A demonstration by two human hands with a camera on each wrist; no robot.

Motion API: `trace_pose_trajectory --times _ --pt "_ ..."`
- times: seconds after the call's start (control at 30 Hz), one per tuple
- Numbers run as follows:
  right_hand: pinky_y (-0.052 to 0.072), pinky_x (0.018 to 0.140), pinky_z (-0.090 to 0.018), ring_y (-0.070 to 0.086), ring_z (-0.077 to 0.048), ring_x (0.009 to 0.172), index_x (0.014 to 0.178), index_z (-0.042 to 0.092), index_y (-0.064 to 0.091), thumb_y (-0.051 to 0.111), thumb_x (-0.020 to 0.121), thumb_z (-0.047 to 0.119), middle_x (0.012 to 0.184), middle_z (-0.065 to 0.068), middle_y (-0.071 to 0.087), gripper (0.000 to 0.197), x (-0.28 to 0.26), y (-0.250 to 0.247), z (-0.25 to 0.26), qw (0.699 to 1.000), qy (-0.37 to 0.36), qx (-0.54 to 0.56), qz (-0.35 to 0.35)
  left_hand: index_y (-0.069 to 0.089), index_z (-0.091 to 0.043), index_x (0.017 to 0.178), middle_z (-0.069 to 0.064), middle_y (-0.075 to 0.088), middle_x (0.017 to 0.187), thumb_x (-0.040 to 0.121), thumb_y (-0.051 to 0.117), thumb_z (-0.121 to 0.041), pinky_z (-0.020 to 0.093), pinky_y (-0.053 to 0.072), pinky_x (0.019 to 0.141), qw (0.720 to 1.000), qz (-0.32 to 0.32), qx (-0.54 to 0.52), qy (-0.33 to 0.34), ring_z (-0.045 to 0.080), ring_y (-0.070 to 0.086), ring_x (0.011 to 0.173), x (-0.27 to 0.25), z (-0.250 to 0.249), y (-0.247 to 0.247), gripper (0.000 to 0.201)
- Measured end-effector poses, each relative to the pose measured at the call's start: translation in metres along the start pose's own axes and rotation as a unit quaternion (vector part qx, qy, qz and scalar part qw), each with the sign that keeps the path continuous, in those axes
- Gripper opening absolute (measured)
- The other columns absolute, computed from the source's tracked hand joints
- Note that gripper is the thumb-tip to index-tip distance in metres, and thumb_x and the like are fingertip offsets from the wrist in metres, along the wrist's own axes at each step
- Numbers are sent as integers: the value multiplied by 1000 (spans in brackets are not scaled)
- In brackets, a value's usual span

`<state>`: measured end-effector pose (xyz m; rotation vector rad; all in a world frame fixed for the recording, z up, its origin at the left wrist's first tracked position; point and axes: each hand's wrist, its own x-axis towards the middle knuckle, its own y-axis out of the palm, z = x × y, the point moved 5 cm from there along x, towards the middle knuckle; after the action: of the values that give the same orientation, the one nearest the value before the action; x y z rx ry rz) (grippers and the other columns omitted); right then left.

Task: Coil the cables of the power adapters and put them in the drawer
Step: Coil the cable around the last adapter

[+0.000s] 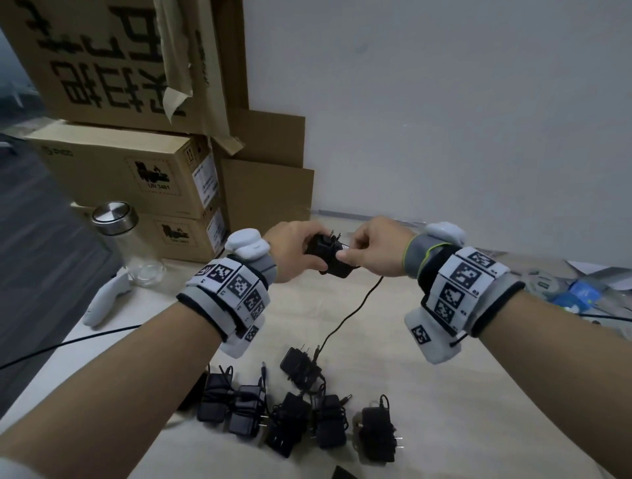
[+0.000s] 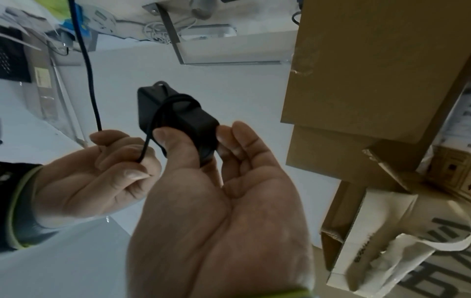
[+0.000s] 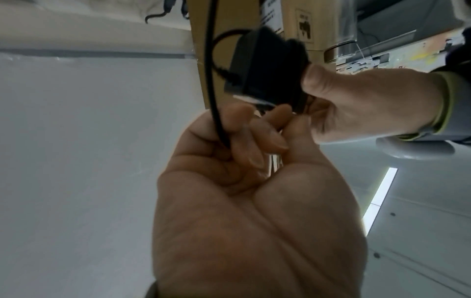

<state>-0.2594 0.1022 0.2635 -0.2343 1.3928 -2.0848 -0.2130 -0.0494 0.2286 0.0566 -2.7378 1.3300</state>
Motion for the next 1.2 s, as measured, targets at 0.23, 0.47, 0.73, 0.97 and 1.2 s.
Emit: trace_pose_trajectory --times 0.23,0.47,0.73,0.97,1.2 --pt "50 65 -30 59 -17 67 64 20 67 76 73 46 64 5 64 29 6 -33 7 988 -41 -13 -150 62 -31 111 -14 66 93 77 78 -22 30 52 81 997 -75 -33 15 10 64 89 6 -4 -22 38" --pt "41 55 -23 45 -7 52 68 19 64 87 62 34 56 9 52 28 10 -55 11 971 -103 105 -187 63 -33 105 -7 72 99 78 78 -16 42 54 92 990 35 -130 32 11 68 95 12 -8 -29 36" --pt "35 44 -19 41 -11 52 74 10 64 62 90 10 59 -1 52 17 21 -23 -25 928 -43 346 -129 54 -6 107 9 67 101 71 73 -3 32 57 79 847 38 -530 7 22 67 95 2 -8 -6 40" --pt "35 45 -26 35 -13 50 87 13 66 47 100 21 58 0 40 25 16 33 -31 913 45 399 -69 62 -20 94 4 71 99 73 81 -9 45 55 90 867 -208 -445 -87 25 68 99 1 17 -6 31" --pt "36 56 -25 49 -15 62 82 25 64 50 97 28 64 8 49 21 7 50 -20 992 4 124 -15 56 -28 98 -9 65 92 74 81 -19 33 52 75 976 -194 -63 -80 16 62 84 3 30 -16 36"
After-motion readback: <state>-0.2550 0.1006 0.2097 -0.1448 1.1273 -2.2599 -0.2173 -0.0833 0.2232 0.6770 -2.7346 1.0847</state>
